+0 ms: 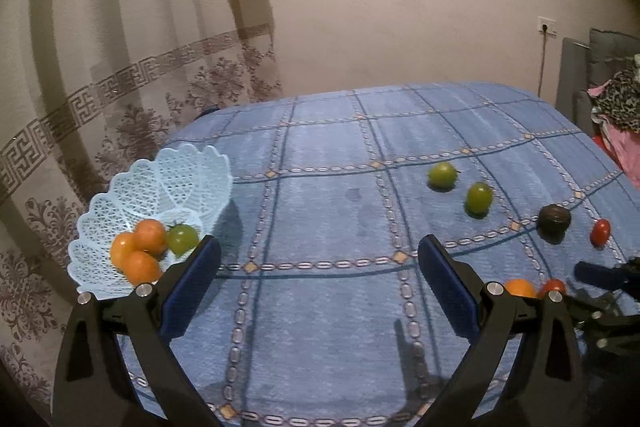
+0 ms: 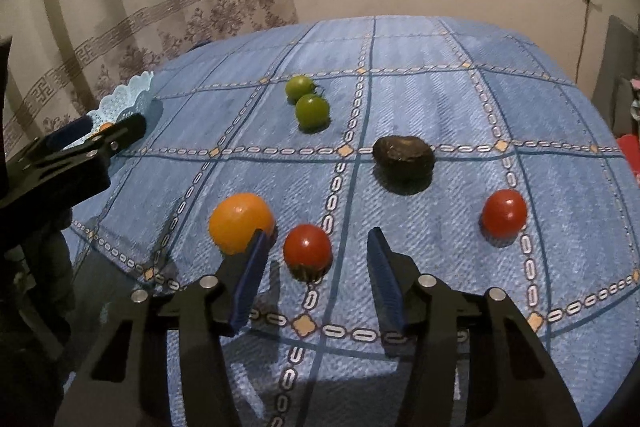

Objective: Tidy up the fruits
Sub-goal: 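Grasp a red tomato with the right tool while the left tool grasps an orange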

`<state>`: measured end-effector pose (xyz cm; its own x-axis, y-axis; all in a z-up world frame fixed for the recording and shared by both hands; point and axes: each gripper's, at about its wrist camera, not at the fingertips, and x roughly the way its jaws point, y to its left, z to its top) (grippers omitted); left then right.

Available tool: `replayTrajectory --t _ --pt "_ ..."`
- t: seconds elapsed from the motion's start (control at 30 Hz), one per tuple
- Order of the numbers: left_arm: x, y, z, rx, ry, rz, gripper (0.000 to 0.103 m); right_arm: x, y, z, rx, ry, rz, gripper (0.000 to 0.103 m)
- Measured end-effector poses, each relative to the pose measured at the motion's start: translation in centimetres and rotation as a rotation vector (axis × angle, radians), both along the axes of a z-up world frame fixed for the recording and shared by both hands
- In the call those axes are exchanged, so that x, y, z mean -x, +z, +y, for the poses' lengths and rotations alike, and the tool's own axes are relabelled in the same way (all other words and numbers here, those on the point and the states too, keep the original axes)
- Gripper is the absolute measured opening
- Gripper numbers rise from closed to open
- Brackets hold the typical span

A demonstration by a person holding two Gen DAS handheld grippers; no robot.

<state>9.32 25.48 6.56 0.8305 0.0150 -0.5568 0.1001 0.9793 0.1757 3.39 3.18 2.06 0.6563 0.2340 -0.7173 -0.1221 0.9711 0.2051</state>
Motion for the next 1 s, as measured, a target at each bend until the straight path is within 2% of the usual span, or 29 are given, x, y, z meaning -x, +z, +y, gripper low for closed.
replayTrajectory --t 0.17,0.5,0.73,1.0 --pt "0.0 -0.5 -0.8 0.006 -0.015 0.023 0.1 -0.4 -0.9 0.2 -0.002 0.012 0.027 0.043" --pt "0.2 -0.8 -2.3 -0.001 -0.057 0.042 0.1 -0.6 -0.9 0.3 -0.02 0.023 0.02 0.028" --pt "0.5 -1.4 -3.1 0.037 -0.103 0.094 0.1 -0.4 -0.8 -0.6 -0.051 -0.001 0.014 0.027" --pt "1.3 -1.8 -4.9 0.019 -0.151 0.104 0.1 -0.7 -0.8 -3.3 -0.083 -0.119 0.016 0.027"
